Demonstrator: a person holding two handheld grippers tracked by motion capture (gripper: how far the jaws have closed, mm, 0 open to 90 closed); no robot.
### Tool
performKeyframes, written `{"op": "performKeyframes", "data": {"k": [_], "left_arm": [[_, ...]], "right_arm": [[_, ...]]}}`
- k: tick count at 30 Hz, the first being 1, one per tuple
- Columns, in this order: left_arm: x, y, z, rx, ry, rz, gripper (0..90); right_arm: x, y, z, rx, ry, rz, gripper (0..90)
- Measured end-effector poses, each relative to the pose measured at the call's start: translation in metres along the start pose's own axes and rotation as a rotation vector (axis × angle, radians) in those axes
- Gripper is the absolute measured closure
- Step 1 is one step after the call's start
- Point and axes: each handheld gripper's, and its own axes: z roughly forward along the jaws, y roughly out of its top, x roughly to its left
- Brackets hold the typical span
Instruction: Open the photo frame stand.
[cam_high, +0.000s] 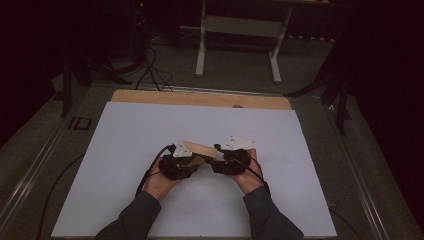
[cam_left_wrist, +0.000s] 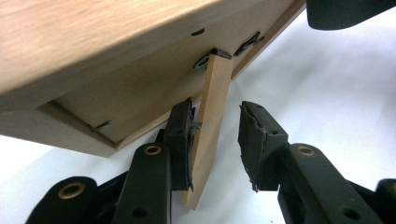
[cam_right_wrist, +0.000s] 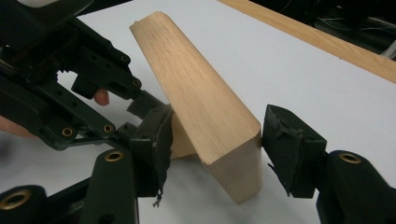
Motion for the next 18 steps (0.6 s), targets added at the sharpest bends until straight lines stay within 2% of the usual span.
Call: {"op": "performKeyframes", "data": {"k": [8, 13, 18], "left_arm": [[-0.0017, -0.0041, -0.0006, 0.005, -0.006, 0.001, 65.0], [-0.0024, -0.0065, -0.0008, 0.003, -0.009, -0.004, 65.1], [-0.0028, -0.0074, -0.0011, -0.003, -0.010, -0.009, 64.5]], "right_arm": [[0.0049, -0.0035, 0.0012, 0.014, 0.010, -0.008, 40.6], [0.0086, -0.0037, 0.0024, 0.021, 0.000, -0.031, 40.3], [0.0097, -0.0038, 0.0023, 0.023, -0.003, -0.032, 40.2]]}}
